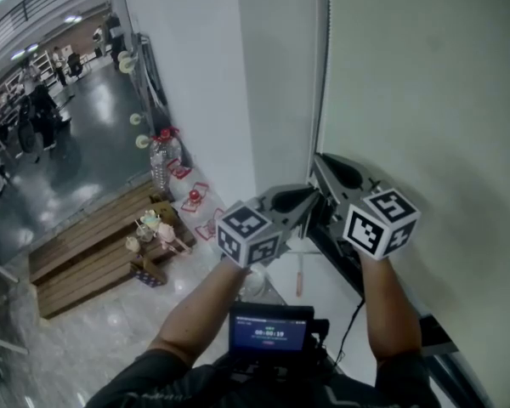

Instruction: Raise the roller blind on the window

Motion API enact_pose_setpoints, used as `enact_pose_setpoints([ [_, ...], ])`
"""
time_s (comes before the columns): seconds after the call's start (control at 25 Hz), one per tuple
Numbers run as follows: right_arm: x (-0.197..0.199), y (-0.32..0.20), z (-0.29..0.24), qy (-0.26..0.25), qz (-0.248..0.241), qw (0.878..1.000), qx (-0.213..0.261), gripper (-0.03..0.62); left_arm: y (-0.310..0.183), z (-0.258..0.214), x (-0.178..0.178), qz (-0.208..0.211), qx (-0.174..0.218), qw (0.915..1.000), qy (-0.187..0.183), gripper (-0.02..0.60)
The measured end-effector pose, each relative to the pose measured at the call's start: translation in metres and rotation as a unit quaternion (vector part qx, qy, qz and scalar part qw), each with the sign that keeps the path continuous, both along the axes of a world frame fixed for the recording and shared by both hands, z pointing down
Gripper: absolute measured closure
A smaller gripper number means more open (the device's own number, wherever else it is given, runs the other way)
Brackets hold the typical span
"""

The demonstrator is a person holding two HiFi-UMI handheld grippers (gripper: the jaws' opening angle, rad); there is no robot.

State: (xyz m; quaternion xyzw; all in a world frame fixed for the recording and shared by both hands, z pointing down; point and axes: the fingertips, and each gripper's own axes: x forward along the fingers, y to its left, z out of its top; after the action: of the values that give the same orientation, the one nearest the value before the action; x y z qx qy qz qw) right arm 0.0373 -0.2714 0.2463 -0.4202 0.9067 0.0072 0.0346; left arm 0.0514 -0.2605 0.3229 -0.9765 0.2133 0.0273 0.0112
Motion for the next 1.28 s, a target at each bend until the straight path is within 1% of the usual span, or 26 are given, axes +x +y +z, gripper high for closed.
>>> enact_pose_setpoints([
  [0.16, 0.001, 0.0, 0.007, -0.012, 0.0, 1.0, 0.004, 0.586, 0.0, 0.003, 0.001, 0.004, -0.003, 1.0, 0.006, 0.575],
  [0.32, 0.001, 0.001, 0.01, -0.007, -0.003, 1.0, 0.005, 0.586, 0.0, 0.006, 0.002, 0.005, -0.002, 1.0, 0.002, 0.575],
  [0.44, 0.0, -0.002, 0.026, 0.012, 0.002, 1.0, -0.006, 0.586, -0.002, 0.024, 0.002, 0.004, -0.014, 0.9998, -0.015, 0.577],
  [0.64, 0.001, -0.006, 0.064, 0.016, 0.005, 0.999, -0.037, 0.586, -0.006, 0.063, 0.003, 0.003, -0.044, 0.9984, -0.036, 0.577],
  [0.8, 0.003, -0.009, 0.084, 0.013, 0.008, 0.999, -0.049, 0.586, -0.01, 0.082, 0.004, 0.006, -0.057, 0.9976, -0.037, 0.575],
  [0.96, 0.007, -0.012, 0.085, 0.015, 0.011, 0.999, -0.047, 0.586, -0.014, 0.084, 0.007, 0.005, -0.046, 0.9976, -0.051, 0.577],
  [1.08, 0.007, -0.014, 0.086, 0.013, 0.011, 0.999, -0.049, 0.586, -0.016, 0.081, 0.006, 0.0, -0.042, 0.9981, -0.046, 0.575],
  [1.2, 0.006, -0.015, 0.083, 0.01, 0.009, 0.999, -0.049, 0.586, -0.019, 0.08, -0.004, -0.008, -0.049, 0.9977, -0.046, 0.571],
  [1.28, 0.006, -0.017, 0.082, 0.009, 0.007, 0.999, -0.05, 0.586, -0.021, 0.071, -0.016, -0.013, -0.062, 0.9973, -0.037, 0.556],
])
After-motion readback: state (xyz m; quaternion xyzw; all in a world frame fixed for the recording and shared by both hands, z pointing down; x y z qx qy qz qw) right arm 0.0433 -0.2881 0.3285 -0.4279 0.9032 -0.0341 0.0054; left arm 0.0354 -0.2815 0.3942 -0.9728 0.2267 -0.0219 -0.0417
